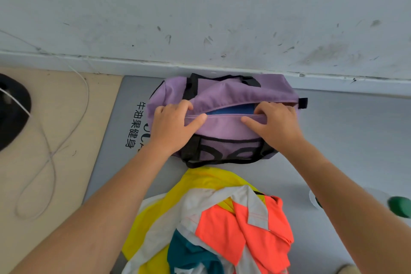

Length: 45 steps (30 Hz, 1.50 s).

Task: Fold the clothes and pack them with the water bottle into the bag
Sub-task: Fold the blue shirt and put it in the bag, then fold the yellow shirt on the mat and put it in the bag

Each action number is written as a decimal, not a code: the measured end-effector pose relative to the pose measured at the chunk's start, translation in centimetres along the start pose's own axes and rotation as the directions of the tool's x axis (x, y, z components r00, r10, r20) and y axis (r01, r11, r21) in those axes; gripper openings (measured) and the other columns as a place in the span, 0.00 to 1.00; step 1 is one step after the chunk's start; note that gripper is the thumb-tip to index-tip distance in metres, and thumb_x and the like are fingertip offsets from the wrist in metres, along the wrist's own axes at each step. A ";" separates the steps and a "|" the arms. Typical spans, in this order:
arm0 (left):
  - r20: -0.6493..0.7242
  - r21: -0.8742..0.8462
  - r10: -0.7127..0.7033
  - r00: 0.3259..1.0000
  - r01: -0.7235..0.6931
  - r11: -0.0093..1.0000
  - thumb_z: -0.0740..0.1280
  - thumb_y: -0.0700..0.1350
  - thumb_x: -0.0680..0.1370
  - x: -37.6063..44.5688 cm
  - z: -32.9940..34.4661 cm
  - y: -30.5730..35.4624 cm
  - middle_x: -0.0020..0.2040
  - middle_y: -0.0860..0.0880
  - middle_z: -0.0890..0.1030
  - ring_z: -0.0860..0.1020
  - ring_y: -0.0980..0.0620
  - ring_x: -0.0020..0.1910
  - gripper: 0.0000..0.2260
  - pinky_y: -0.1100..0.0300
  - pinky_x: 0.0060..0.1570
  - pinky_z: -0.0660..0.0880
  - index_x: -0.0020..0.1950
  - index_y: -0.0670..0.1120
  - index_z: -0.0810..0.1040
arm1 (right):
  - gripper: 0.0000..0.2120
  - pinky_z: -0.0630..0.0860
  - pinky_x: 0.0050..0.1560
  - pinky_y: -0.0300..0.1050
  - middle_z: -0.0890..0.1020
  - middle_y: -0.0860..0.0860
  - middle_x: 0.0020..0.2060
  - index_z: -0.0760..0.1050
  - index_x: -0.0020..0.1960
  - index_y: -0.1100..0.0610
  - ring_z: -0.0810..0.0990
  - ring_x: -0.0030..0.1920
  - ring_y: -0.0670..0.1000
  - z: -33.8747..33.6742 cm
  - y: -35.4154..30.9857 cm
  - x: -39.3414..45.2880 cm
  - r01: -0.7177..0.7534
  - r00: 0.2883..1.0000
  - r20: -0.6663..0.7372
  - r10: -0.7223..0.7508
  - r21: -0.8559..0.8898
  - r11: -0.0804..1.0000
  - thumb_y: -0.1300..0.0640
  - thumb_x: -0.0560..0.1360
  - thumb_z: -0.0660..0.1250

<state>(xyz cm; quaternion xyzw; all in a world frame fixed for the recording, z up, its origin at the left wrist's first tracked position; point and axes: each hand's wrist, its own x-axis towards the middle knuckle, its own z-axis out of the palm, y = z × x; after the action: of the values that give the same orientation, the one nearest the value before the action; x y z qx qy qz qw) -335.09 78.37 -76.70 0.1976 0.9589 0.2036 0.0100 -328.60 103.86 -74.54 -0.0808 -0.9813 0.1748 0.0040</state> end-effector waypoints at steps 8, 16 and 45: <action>0.023 -0.246 -0.267 0.964 0.264 0.933 0.62 0.56 0.78 -10.4 -0.6 4.3 0.44 0.51 0.78 0.77 0.46 0.46 0.12 0.52 0.42 0.74 0.49 0.49 0.78 | 0.10 0.76 0.48 0.57 0.79 0.54 0.42 0.76 0.51 0.60 0.78 0.44 0.56 2.8 -3.3 -11.7 -0.143 0.986 -0.023 0.164 0.382 0.913 0.56 0.73 0.72; 0.488 -0.217 -0.416 0.767 0.569 0.793 0.68 0.50 0.77 -19.4 2.5 4.3 0.37 0.52 0.76 0.76 0.47 0.41 0.10 0.55 0.39 0.69 0.39 0.50 0.71 | 0.17 0.69 0.49 0.47 0.80 0.55 0.48 0.74 0.48 0.58 0.78 0.53 0.58 6.0 -1.7 -21.3 -0.481 0.779 0.485 0.399 0.053 0.875 0.43 0.75 0.68; 0.055 -0.968 -0.176 0.983 0.096 0.231 0.75 0.54 0.70 -24.4 -30.1 22.9 0.41 0.54 0.86 0.83 0.57 0.40 0.12 0.64 0.38 0.78 0.47 0.49 0.81 | 0.28 0.71 0.68 0.53 0.77 0.48 0.66 0.70 0.69 0.49 0.73 0.69 0.51 -25.1 -15.3 -29.4 0.027 0.873 0.180 -0.453 0.909 0.415 0.42 0.72 0.69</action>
<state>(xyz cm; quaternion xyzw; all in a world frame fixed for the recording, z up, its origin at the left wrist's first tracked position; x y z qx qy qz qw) -307.04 76.67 -41.56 0.0588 0.6442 0.7538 0.1153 -301.13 93.56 -45.10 0.1162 -0.7225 0.6692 -0.1295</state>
